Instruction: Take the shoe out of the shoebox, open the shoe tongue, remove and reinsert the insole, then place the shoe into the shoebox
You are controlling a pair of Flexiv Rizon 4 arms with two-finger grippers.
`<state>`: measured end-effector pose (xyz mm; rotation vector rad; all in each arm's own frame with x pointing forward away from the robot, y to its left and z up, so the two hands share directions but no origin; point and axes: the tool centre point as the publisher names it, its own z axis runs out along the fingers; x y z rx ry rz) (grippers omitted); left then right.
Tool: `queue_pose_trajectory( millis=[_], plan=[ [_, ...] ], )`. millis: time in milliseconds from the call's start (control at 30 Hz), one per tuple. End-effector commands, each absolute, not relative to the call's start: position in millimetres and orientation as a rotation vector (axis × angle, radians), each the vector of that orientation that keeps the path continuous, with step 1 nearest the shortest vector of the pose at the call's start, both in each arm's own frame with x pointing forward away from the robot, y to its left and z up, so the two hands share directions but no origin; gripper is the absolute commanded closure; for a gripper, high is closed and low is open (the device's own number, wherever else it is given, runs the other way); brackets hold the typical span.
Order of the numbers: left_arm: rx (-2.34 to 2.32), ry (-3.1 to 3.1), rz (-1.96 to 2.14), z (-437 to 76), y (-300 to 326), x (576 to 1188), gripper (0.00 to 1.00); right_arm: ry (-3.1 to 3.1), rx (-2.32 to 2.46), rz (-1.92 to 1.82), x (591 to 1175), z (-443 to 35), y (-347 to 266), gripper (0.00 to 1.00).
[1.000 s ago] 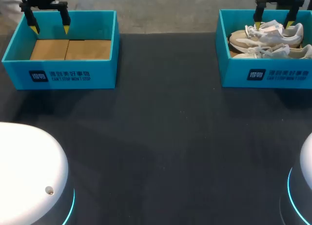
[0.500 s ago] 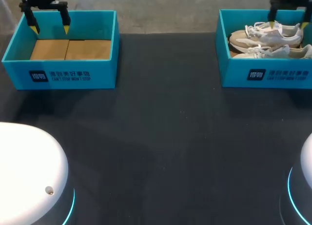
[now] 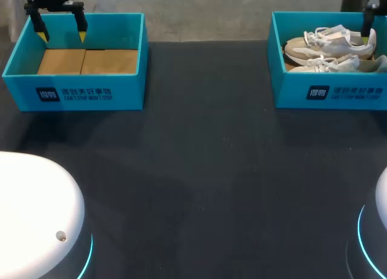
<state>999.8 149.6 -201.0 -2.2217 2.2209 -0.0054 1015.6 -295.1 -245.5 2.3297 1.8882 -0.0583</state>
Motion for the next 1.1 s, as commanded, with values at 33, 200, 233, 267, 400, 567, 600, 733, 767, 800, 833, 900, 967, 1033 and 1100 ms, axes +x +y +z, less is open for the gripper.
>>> queue_pose_trajectory(
  millis=[33,200,233,267,400,567,600,733,767,800,833,900,967,1033,1100],
  plan=[
    [-2.222,2.221,-0.003,-200,150,1000,0.0,1.878,2.327,-0.025,1018,-258,-305,0.0],
    [-2.222,2.221,-0.003,-200,150,1000,0.0,1.874,2.321,-0.014,1022,-272,-315,0.0],
    [-2.222,2.221,-0.003,-200,150,1000,0.0,1.877,2.315,-0.014,1022,-275,-316,0.0],
    [-2.222,2.221,-0.003,-200,150,1000,0.0,1.881,2.317,-0.012,1023,-278,-318,0.0],
    [-2.222,2.221,-0.003,-200,150,1000,0.0,1.9,2.314,-0.012,1025,-290,-324,0.0],
    [-2.222,2.221,-0.003,-200,150,1000,0.0,1.928,2.307,-0.023,1031,-304,-328,0.0],
    [-2.222,2.221,-0.003,-200,150,1000,0.0,1.935,2.309,-0.028,1031,-308,-329,0.0],
    [-2.222,2.221,-0.003,-200,150,1000,0.0,1.954,2.317,-0.038,1033,-319,-329,0.27],
    [-2.222,2.221,-0.003,-200,150,1000,0.0,1.959,2.319,-0.041,1033,-321,-329,0.26],
    [-2.222,2.221,-0.003,-200,150,1000,0.0,1.961,2.321,-0.044,1032,-323,-329,0.26],
    [-2.222,2.221,-0.003,-200,150,1000,0.0,1.965,2.324,-0.045,1032,-325,-330,0.26],
    [-2.222,2.221,-0.003,-200,150,1000,0.0,1.969,2.328,-0.052,1032,-329,-331,0.33],
    [-2.222,2.221,-0.003,-200,150,1000,0.0,1.972,2.329,-0.056,1032,-331,-332,0.3],
    [-2.222,2.221,-0.003,-200,150,1000,0.0,1.975,2.33,-0.057,1033,-334,-333,0.29],
    [-2.222,2.221,-0.003,-200,150,1000,0.0,1.975,2.333,-0.057,1034,-337,-335,0.28]
  ],
)
